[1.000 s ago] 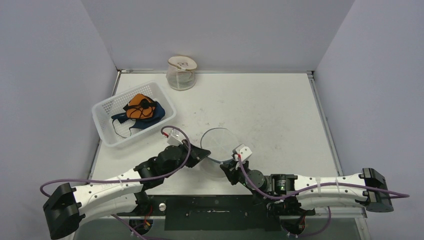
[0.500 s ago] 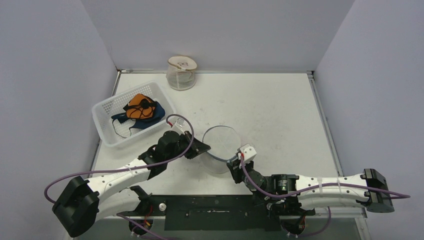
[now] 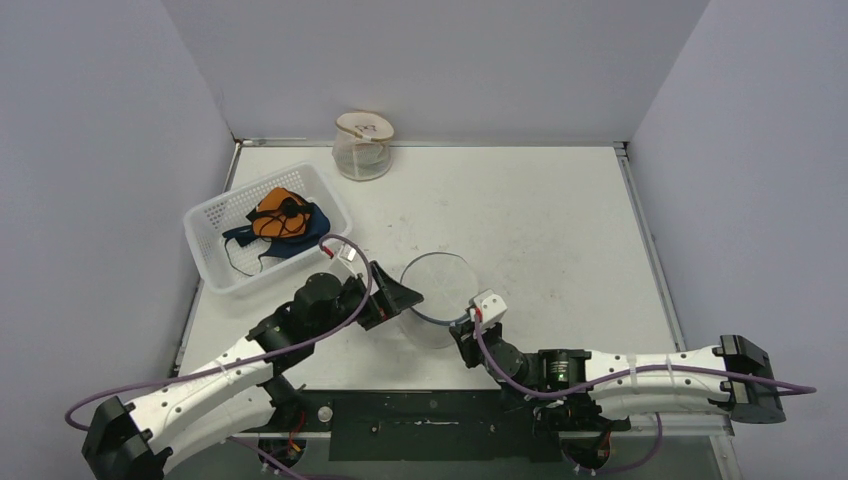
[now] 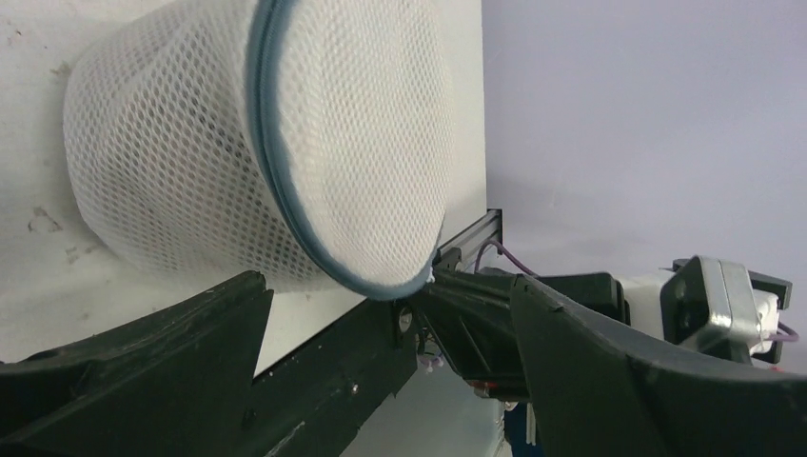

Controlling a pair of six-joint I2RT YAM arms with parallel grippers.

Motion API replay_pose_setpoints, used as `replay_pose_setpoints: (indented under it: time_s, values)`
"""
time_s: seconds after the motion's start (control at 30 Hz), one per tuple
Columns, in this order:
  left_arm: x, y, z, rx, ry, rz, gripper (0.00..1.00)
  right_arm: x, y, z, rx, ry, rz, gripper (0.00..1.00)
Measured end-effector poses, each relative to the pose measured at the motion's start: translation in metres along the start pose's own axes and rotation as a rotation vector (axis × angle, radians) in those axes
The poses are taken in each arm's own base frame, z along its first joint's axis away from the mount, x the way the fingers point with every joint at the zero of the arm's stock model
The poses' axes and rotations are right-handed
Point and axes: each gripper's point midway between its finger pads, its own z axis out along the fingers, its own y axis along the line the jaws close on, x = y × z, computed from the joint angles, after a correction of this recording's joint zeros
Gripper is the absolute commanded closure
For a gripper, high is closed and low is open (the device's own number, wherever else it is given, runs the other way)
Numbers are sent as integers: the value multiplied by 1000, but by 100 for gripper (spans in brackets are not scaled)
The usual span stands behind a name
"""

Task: Unzip the laundry bag and remove the bra
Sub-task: Unzip the laundry bag at the center of the board.

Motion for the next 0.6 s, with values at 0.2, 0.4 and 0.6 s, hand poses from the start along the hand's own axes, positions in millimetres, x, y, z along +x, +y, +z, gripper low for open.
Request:
replay_pose_setpoints:
  time_s: [0.2,0.4,0.6]
  values:
    - [16,-7,-20,13,-1,13,3,-1,9,4,-28,-7,-9,95]
    - [44,-1,-13,-11,47,-7,10,5,24,10,-86,12,-35,95]
    - [45,9,3,-28,13,-68,26,2,36,11,-144,2,-34,95]
